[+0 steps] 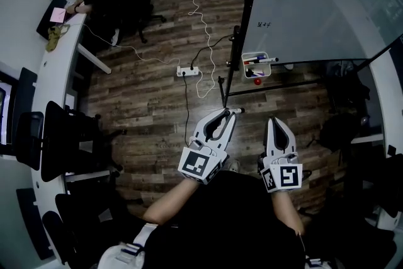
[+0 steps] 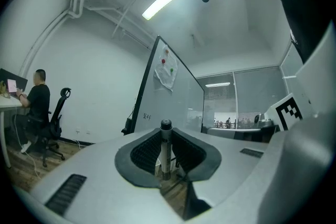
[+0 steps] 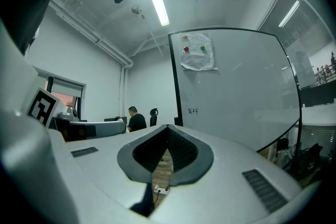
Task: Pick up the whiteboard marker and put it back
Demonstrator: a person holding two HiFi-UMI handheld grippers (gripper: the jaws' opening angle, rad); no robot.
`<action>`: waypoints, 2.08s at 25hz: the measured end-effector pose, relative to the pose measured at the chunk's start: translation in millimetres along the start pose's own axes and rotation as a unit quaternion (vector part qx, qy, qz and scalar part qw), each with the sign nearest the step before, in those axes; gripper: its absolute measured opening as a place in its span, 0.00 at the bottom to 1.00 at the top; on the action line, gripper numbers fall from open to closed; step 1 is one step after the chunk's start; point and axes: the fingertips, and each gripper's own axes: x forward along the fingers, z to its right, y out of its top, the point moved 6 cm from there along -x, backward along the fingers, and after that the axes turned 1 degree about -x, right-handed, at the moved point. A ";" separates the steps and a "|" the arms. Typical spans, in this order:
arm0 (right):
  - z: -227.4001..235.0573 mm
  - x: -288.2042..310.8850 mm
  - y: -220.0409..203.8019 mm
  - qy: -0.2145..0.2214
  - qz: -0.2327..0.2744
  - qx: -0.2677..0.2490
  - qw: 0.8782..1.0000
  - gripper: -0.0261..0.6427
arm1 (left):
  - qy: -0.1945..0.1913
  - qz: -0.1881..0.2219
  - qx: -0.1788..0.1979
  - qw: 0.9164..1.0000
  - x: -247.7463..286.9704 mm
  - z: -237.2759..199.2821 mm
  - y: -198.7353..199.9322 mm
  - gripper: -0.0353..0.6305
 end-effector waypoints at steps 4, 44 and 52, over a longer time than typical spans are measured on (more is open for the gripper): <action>-7.1 2.5 -0.5 -0.009 -0.003 -0.001 1.000 0.06 | -0.003 0.000 -0.007 1.000 -1.8 -6.2 3.9 0.16; 70.9 70.9 -2.6 -0.010 -0.006 0.001 1.000 0.06 | -0.008 -0.010 -0.011 1.000 111.1 -26.9 -15.8 0.16; 106.5 87.9 -3.3 0.019 -0.007 0.015 1.000 0.06 | 0.025 -0.019 0.005 0.999 143.3 -24.2 -15.5 0.16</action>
